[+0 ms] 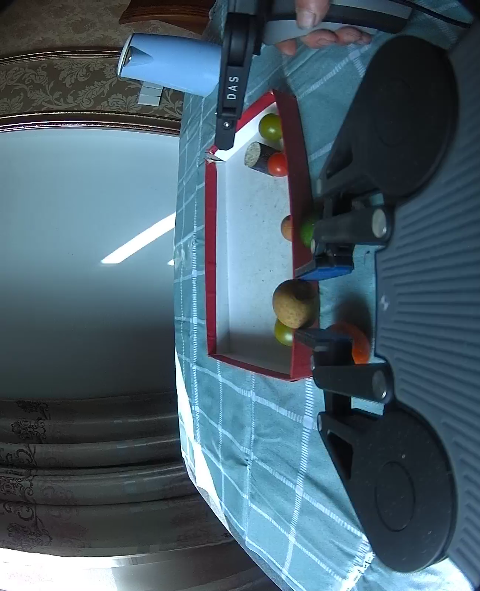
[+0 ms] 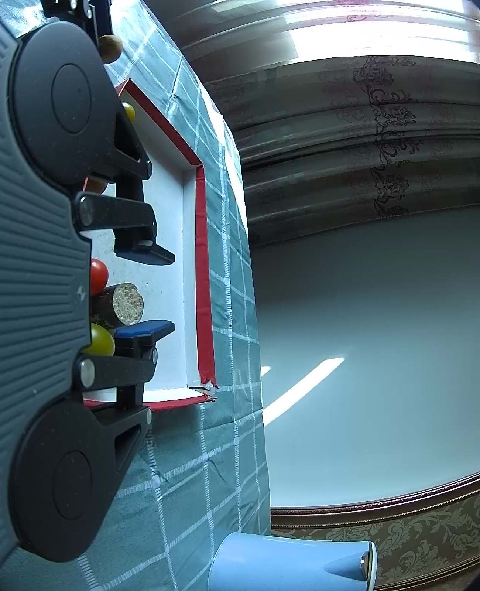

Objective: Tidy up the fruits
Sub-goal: 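Grasp the brown kiwi with the left gripper and lift it over the box, then open the left gripper to release the kiwi into the box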

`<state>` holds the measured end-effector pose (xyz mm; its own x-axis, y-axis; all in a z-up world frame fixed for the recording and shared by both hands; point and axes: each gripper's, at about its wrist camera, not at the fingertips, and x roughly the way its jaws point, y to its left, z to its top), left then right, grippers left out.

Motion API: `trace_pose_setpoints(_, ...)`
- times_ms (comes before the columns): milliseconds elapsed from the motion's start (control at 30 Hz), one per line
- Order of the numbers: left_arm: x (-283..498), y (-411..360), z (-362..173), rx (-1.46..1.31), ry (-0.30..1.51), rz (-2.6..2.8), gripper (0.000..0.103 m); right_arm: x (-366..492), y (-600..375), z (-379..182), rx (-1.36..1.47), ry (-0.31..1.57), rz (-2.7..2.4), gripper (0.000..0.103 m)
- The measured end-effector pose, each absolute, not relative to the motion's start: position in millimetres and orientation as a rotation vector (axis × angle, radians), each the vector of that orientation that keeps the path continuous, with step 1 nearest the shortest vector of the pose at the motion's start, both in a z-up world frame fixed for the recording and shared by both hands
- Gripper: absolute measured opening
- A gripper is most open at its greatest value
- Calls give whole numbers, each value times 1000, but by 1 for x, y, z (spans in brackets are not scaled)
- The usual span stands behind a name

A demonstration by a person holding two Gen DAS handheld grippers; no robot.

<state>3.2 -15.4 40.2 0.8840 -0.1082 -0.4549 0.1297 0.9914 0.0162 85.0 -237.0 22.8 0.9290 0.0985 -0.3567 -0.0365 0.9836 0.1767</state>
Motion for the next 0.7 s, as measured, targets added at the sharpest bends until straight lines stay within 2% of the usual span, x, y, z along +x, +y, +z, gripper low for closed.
trace_pose_setpoints(467, 69, -35, 20, 77, 520, -105, 27, 89, -237, 22, 173, 388, 60, 32)
trace_pose_setpoints(533, 70, -34, 17, 74, 523, -105, 33, 89, -237, 21, 175, 390, 61, 32)
trace_pose_setpoints(600, 67, -34, 17, 85, 500, -80, 60, 89, -237, 21, 174, 392, 62, 32)
trace_pose_setpoints(700, 56, -28, 22, 87, 463, -65, 63, 88, -238, 21, 174, 392, 70, 32)
